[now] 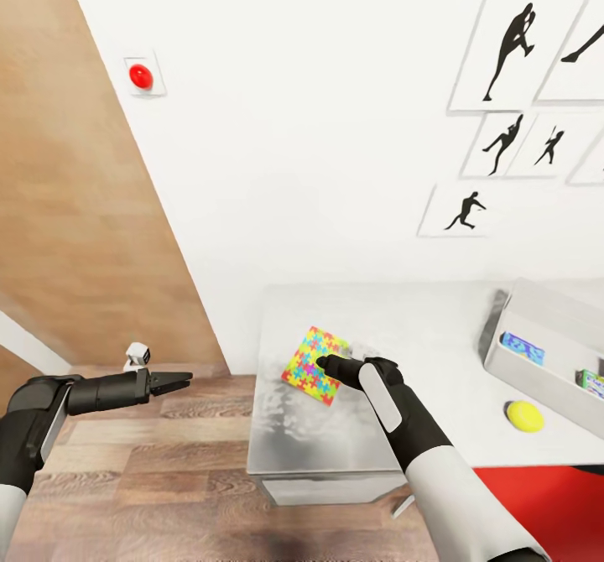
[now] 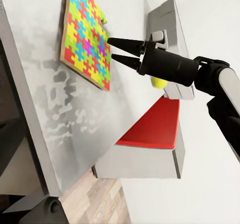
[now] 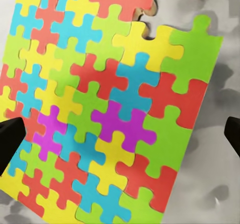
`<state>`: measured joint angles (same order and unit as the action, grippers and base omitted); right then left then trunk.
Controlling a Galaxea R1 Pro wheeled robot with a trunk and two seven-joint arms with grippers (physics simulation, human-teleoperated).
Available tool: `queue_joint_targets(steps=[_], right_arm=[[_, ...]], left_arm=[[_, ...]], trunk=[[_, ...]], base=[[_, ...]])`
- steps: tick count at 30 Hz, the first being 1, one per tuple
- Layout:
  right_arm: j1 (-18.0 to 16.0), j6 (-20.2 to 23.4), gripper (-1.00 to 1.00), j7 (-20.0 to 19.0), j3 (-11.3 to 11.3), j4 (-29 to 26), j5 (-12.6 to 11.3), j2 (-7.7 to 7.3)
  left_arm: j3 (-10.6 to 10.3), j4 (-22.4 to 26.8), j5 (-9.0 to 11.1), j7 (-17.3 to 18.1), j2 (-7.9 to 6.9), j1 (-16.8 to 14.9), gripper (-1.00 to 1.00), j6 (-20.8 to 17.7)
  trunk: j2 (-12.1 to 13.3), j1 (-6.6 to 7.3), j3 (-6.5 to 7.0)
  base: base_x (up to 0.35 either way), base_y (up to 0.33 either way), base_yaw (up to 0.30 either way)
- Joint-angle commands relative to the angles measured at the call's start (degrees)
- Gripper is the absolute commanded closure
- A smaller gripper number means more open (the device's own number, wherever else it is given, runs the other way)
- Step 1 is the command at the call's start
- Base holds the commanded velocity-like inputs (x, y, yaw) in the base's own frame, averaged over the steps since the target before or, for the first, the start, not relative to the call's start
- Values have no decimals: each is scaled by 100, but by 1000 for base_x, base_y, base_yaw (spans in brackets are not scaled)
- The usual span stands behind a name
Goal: Put all the toys in the child's room - the three board games (two on the bed and one on the table), the two jigsaw puzzles on the table, and the tennis ball on the table - inside the toy box on the table in the child's room.
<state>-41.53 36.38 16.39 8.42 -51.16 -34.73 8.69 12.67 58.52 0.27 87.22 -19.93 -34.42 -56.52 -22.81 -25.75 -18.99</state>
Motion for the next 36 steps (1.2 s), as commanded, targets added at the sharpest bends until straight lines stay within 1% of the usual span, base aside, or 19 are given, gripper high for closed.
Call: queue_joint_targets(steps=[1,18,22,36], right_arm=[[-4,10,-100,57,11,-8,-60,-1],[-4,10,-100,49,11,-8,-59,-1],[-4,10,-100,41,11,-8,-54,0],[-4,-8,-100,39,11,-8,-52,2]], left_arm=[[-1,1,-1,21,-2,-5,-100,-61],[-1,1,-1,18,-2,-4,-100,-61],[-2,1,-1,15,-2,-4,-100,-61],[-1,1,-1,18,-2,-5,-100,-61]], trunk=[[-11,-3,-20],[-11,-3,-171],[-11,-3,-179],[-11,-3,-181]], base=[[0,0,0],[0,0,0],[0,40,0],[0,155,0]])
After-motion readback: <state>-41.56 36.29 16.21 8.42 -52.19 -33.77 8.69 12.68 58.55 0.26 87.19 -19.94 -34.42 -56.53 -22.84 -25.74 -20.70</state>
